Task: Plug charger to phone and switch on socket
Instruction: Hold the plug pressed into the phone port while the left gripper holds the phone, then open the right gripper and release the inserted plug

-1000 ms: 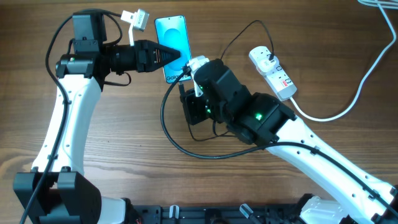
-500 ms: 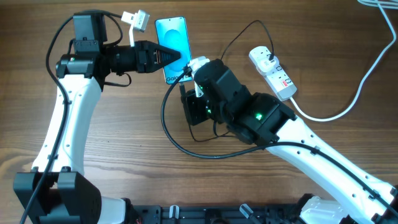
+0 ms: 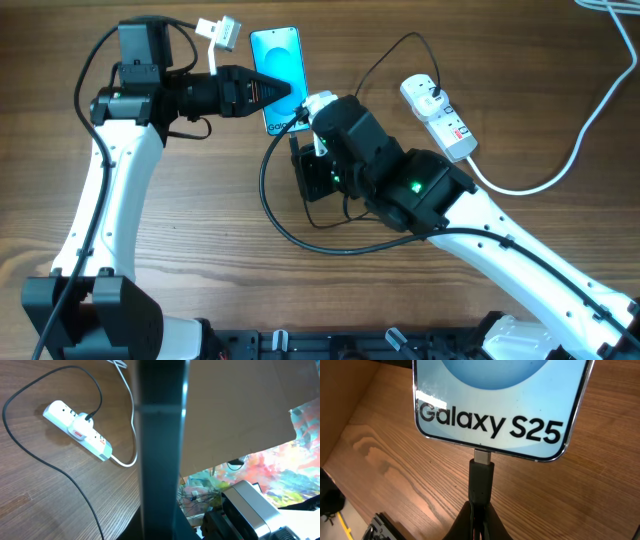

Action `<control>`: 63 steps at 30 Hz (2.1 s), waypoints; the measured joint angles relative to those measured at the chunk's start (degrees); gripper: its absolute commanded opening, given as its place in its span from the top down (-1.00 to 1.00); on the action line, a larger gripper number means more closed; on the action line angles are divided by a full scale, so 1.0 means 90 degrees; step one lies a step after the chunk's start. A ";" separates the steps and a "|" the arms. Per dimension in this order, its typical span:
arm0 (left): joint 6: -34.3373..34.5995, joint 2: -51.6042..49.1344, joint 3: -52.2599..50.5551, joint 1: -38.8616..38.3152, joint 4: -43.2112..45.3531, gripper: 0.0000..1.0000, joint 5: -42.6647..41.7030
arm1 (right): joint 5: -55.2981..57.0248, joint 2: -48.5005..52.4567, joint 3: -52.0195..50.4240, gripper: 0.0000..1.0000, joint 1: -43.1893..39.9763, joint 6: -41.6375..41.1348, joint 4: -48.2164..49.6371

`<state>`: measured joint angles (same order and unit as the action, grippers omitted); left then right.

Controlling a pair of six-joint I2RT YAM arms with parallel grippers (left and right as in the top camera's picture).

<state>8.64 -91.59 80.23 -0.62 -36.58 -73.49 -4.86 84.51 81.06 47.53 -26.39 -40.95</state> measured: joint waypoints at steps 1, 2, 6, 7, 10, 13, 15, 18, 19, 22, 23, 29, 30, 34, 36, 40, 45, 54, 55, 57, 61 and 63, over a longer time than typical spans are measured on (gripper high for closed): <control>0.0000 0.0000 0.0000 0.0000 0.0000 0.92 -0.0022 | 0.0000 0.0000 0.0000 0.91 0.0000 0.0000 0.0012; 0.0000 0.0000 0.0000 0.0000 0.0005 0.92 -0.0039 | 0.0000 0.0000 0.0000 0.91 0.0000 0.0000 0.0015; 0.0000 0.0000 0.0000 0.0000 0.0017 0.92 -0.0083 | 0.0000 0.0000 0.0000 0.91 0.0000 0.0000 0.0017; 0.0000 0.0000 0.0000 0.0000 0.0017 0.92 -0.0104 | 0.0000 0.0000 0.0000 0.91 0.0000 0.0000 0.0017; 0.0000 0.0000 0.0000 0.0000 0.0019 0.92 -0.0138 | -0.0002 0.0000 0.0000 0.91 0.0000 0.0000 0.0036; 0.0000 0.0000 0.0000 0.0000 0.0022 0.92 -0.0158 | -0.0002 0.0000 0.0000 0.91 0.0000 0.0000 0.0044; -0.0029 0.0000 0.0000 0.0000 0.0022 0.92 -0.0160 | -0.0002 0.0000 0.0000 0.91 0.0000 0.0000 0.0041; -0.0083 0.0000 0.0000 0.0000 0.0022 0.92 -0.0155 | -0.0002 0.0000 0.0000 0.91 0.0000 0.0000 0.0041; -0.0100 0.0000 0.0000 0.0000 0.0022 0.92 -0.0158 | -0.0002 0.0000 0.0000 0.91 0.0000 0.0000 0.0041; -0.0100 0.0000 0.0000 0.0000 0.0015 0.92 -0.0155 | -0.0002 0.0000 0.0000 0.91 0.0000 -0.0002 0.0044; -0.0102 0.0000 0.0000 0.0000 0.0012 0.92 -0.0155 | -0.0002 0.0000 0.0000 0.91 0.0000 0.0000 0.0049; -0.0102 0.0000 0.0000 0.0000 -0.0002 0.92 -0.0155 | -0.0007 0.0000 0.0000 0.91 0.0000 0.0005 0.0061; -0.0102 0.0000 0.0000 0.0002 -0.0002 0.92 -0.0155 | -0.0007 0.0000 0.0000 0.91 0.0000 0.0007 0.0063; -0.0102 0.0000 0.0000 0.0005 -0.0002 0.92 -0.0155 | -0.0007 0.0000 0.0000 0.91 0.0000 0.0036 0.0075; -0.0102 0.0000 0.0000 0.0005 -0.0002 0.92 -0.0155 | -0.0002 0.0000 0.0000 0.92 0.0000 0.0107 0.0075; -0.0102 0.0000 0.0000 0.0007 -0.0002 0.92 -0.0155 | -0.0002 0.0000 0.0000 0.91 0.0000 0.0129 0.0075; -0.0102 0.0000 0.0000 0.0005 -0.0002 0.92 -0.0155 | -0.0002 0.0000 0.0000 0.91 0.0000 0.0129 0.0058; -0.0102 0.0000 0.0000 0.0005 -0.0005 0.92 -0.0155 | 0.0000 0.0000 0.0000 0.91 0.0000 0.0160 0.0058; -0.0102 0.0000 0.0000 0.0005 -0.0005 0.92 -0.0155 | 0.0000 0.0000 0.0000 0.91 0.0000 0.0228 0.0058; -0.0102 0.0000 0.0000 0.0005 -0.0005 0.92 -0.0155 | 0.0005 0.0000 0.0000 0.91 0.0000 0.0294 0.0058; -0.0109 0.0000 0.0000 0.0005 -0.0024 0.92 -0.0153 | 0.0053 0.0000 0.0000 0.91 0.0000 0.0430 0.0100; -0.0121 0.0000 0.0000 0.0005 -0.0027 0.92 -0.0153 | 0.0073 0.0000 0.0000 0.91 0.0000 0.0464 0.0100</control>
<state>7.55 -91.59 80.23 -0.58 -36.82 -74.87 -4.21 84.51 81.06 47.53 -22.22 -40.05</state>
